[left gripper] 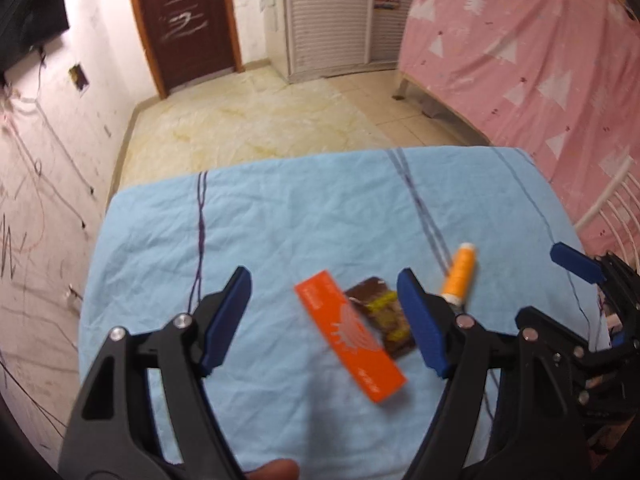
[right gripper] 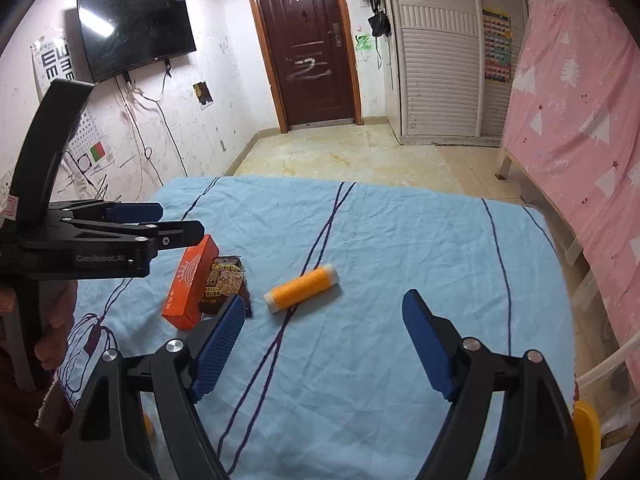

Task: Collect trash
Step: 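Move both tools back over the remaining items on the bed, then lower the left tool around the orange box while the right tool reaches the orange thread spool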

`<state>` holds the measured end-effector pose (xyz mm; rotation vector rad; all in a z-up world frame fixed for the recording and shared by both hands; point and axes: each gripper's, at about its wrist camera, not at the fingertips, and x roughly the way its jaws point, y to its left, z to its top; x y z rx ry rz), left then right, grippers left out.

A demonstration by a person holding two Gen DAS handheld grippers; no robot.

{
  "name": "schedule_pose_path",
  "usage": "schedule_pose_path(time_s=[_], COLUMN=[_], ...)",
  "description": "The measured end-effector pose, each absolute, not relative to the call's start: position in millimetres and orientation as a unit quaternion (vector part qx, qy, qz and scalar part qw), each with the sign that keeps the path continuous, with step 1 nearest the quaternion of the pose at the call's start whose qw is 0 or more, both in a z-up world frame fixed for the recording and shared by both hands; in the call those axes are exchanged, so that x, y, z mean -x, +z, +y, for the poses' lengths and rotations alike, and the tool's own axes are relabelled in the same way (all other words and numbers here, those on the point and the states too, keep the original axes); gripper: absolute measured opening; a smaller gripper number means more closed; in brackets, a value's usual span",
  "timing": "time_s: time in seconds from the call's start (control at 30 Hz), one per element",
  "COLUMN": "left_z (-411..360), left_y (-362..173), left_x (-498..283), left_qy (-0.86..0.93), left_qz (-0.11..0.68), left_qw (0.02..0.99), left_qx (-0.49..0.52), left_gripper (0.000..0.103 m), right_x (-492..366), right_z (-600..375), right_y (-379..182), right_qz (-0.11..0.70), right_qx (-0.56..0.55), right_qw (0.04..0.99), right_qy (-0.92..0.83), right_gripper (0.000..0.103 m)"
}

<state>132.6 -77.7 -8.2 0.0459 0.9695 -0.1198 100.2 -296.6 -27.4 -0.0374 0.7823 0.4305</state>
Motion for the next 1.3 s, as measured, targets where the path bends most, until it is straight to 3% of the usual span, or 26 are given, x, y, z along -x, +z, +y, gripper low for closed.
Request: schedule_pose_path(time_s=[0.23, 0.37, 0.4, 0.47, 0.6, 0.67, 0.9, 1.1, 1.3], left_z=[-65.1, -62.2, -61.6, -61.8, -70.2, -73.3, -63.2, -49.4, -48.4], left_y=[-27.2, -34.2, -35.2, -36.7, -34.5, -34.8, -37.2, -40.6, -42.8], left_x=[-141.9, -149.1, -150.8, -152.2, -148.5, -146.7, -143.4, -139.2, -130.1], left_qy=[-0.056, -0.049, -0.048, -0.051, -0.062, -0.068, -0.076, -0.071, -0.079], left_qz=[0.483, 0.491, 0.491, 0.492, 0.486, 0.488, 0.498, 0.512, 0.523], left_qw=[0.874, 0.870, 0.870, 0.869, 0.872, 0.870, 0.864, 0.855, 0.847], left_qx=[-0.002, 0.004, 0.004, 0.005, -0.002, -0.003, 0.018, 0.037, 0.047], left_gripper=[0.072, 0.065, 0.058, 0.055, 0.035, 0.031, 0.032, 0.049, 0.050], right_x=[-116.4, -122.4, -123.9, -127.9, -132.0, -134.7, -146.5, -155.3, -163.0], right_z=[-280.1, -276.0, -274.7, -269.5, -262.4, -258.7, -247.1, -240.1, -235.9], right_y=[-34.4, -36.3, -37.0, -38.8, -43.3, -45.9, -61.3, -69.2, -75.1], right_qz=[0.391, 0.396, 0.397, 0.401, 0.405, 0.409, 0.429, 0.439, 0.444], right_qx=[0.034, 0.037, 0.038, 0.041, 0.048, 0.050, 0.063, 0.071, 0.076], right_qw=[0.895, 0.894, 0.893, 0.891, 0.889, 0.887, 0.877, 0.871, 0.868], right_qy=[0.210, 0.209, 0.208, 0.208, 0.209, 0.210, 0.206, 0.210, 0.209], right_gripper=[0.074, 0.074, 0.074, 0.074, 0.074, 0.074, 0.074, 0.074, 0.074])
